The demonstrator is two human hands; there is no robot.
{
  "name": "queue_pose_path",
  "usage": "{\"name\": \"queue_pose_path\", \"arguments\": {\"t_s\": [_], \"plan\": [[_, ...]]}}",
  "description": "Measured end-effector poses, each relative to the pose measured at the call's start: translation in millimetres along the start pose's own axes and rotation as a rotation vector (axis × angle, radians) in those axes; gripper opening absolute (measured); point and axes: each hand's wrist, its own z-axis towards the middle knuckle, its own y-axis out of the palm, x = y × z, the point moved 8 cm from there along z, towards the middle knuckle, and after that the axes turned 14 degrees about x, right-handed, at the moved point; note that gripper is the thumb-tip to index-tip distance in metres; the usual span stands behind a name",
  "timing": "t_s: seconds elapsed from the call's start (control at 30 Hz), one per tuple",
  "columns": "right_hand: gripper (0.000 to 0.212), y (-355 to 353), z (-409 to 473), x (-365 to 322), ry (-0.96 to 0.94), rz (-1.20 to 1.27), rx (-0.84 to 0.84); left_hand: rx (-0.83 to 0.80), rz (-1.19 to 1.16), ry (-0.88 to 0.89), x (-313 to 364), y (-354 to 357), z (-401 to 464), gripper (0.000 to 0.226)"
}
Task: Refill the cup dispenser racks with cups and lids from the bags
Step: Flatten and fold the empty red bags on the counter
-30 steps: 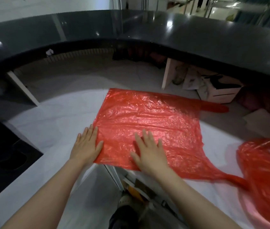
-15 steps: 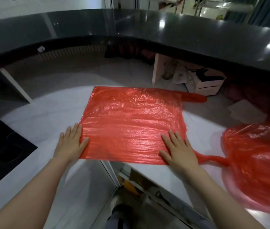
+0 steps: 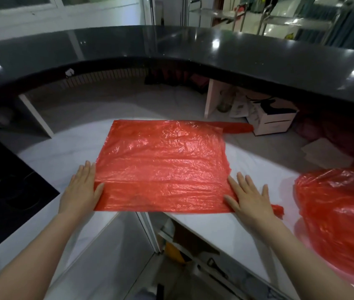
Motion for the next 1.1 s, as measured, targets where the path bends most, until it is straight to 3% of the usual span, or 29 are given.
{"name": "queue_pose_path", "arguments": {"t_s": [0.13, 0.23, 0.33, 0.43, 0.57, 0.67, 0.77, 0.87, 0.97, 1.1], "plan": [[0.076, 7, 8, -8, 0.023, 0.012, -0.067, -0.093, -0.059, 0.147, 41, 14, -9, 0.072], [0.08, 6, 9, -16, 0.004, 0.05, -0.088, -0.23, -0.001, 0.107, 42, 35, -20, 0.074], [0.083, -8, -1, -14, 0.0, 0.117, 0.014, -0.281, 0.017, 0.095, 26, 40, -19, 0.075], [0.073, -8, -22, -5, 0.024, 0.067, 0.054, -0.278, -0.007, 0.104, 11, 37, -11, 0.072], [0.078, 1, -37, 3, 0.061, 0.004, -0.08, -0.282, -0.022, 0.146, 6, 37, -7, 0.071], [0.085, -12, -32, -6, 0.114, -0.058, -0.063, -0.285, -0.037, 0.146, 7, 35, -7, 0.072], [0.086, -24, -26, -58, -0.06, -0.073, 0.004, -0.294, -0.035, 0.134, 11, 34, -8, 0.075], [0.081, -13, -24, -119, -0.246, -0.016, -0.039, -0.301, -0.039, 0.123, 14, 32, -9, 0.076], [0.072, 1, -24, -139, -0.245, 0.06, -0.099, -0.311, -0.053, 0.127, 10, 30, -10, 0.076], [0.066, -4, -30, -124, -0.16, 0.135, -0.003, -0.309, -0.056, 0.138, 6, 30, -11, 0.075]]}}
